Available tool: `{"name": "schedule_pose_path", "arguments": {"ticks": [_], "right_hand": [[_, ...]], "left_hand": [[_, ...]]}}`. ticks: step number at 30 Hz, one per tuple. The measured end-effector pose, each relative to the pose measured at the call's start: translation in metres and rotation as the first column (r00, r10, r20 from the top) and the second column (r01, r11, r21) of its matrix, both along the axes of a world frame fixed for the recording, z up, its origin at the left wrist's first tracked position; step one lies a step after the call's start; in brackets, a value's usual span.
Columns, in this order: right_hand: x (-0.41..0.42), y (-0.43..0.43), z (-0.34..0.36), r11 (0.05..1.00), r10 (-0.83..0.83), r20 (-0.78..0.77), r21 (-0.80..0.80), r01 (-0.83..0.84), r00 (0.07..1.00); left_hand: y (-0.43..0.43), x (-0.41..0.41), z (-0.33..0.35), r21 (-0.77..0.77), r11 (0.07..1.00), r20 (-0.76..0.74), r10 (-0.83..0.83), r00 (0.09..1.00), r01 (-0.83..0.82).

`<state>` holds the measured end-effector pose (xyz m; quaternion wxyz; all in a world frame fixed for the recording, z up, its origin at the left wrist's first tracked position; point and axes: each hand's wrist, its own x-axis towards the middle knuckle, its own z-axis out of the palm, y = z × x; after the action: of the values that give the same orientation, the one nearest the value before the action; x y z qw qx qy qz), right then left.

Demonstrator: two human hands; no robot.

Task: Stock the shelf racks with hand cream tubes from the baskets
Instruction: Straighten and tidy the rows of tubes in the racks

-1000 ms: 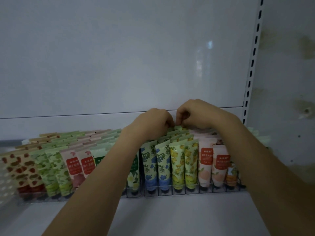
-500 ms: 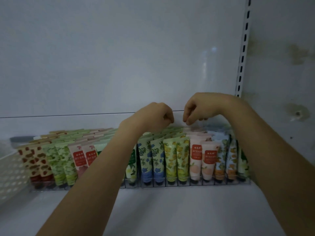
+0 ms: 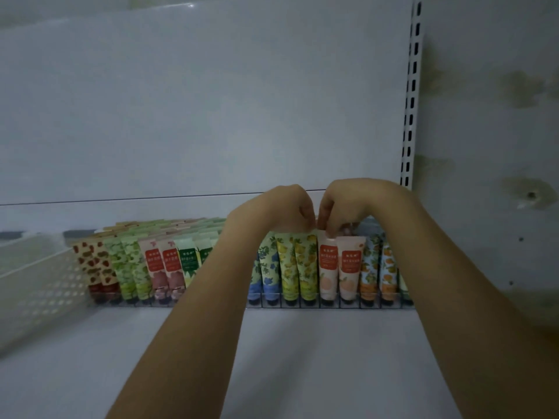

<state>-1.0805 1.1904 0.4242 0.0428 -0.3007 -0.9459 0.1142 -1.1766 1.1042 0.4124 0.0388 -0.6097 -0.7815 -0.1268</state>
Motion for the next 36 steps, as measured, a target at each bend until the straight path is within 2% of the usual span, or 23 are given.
{"name": "schedule_pose_path", "arguments": {"ticks": [7, 14, 19, 28, 36], "right_hand": [[0.001, 0.003, 0.000, 0.998, 0.021, 0.022, 0.062, -0.023, 1.000], [0.004, 0.003, 0.003, 0.997, 0.075, 0.020, 0.005, -0.075, 0.997], [0.013, 0.010, 0.012, 0.996, 0.088, -0.036, -0.012, -0.088, 0.995], [0.021, 0.007, 0.014, 0.998, 0.029, 0.179, -0.058, -0.019, 0.983], [0.015, 0.007, 0.011, 0.999, 0.022, 0.142, 0.025, -0.026, 0.990]], "left_hand": [[-0.002, 0.005, -0.004, -0.004, 1.000, -0.105, -0.013, 0.994, 0.012], [0.000, -0.001, 0.000, -0.012, 0.998, -0.104, -0.055, 0.993, 0.054], [0.000, -0.007, 0.002, 0.018, 0.997, -0.106, -0.078, 0.991, 0.080], [0.009, 0.003, -0.003, -0.023, 0.990, -0.122, -0.142, 0.982, 0.141], [0.010, 0.006, -0.003, -0.054, 0.991, -0.112, -0.127, 0.985, 0.122]]}}
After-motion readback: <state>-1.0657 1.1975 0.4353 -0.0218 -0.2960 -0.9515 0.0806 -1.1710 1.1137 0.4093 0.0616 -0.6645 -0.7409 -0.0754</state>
